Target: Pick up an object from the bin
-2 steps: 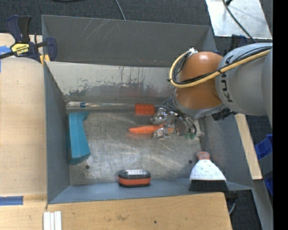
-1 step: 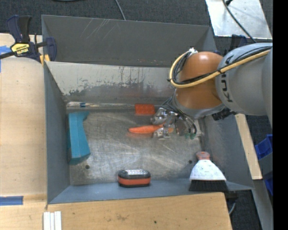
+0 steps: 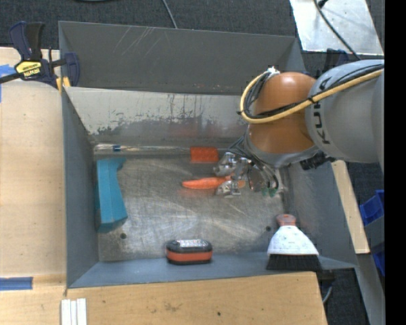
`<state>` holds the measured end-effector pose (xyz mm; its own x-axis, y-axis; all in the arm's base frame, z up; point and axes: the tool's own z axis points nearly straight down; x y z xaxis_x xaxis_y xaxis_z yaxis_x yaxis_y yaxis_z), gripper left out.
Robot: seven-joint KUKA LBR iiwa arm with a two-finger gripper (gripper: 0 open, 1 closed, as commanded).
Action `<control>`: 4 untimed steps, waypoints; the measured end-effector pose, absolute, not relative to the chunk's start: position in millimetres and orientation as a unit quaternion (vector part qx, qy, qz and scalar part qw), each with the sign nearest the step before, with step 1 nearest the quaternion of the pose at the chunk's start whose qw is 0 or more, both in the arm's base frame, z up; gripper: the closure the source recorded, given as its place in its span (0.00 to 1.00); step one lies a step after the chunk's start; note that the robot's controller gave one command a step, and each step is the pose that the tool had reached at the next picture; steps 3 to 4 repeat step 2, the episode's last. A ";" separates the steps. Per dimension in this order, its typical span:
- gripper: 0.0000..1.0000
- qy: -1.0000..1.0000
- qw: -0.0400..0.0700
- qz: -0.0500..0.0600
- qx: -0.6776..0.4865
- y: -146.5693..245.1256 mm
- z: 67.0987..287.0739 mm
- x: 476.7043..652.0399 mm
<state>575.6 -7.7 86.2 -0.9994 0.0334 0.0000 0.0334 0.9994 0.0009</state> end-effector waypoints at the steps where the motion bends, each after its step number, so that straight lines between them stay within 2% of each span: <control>1: 1.00 1.000 -0.001 0.000 0.017 -7.9 103.1 574.9; 2: 1.00 1.000 0.003 0.000 0.017 -8.0 115.5 577.4; 4: 1.00 1.000 0.003 0.000 0.017 -8.0 115.5 577.4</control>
Offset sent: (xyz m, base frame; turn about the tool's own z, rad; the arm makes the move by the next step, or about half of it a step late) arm -0.0001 0.0001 0.0367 0.0000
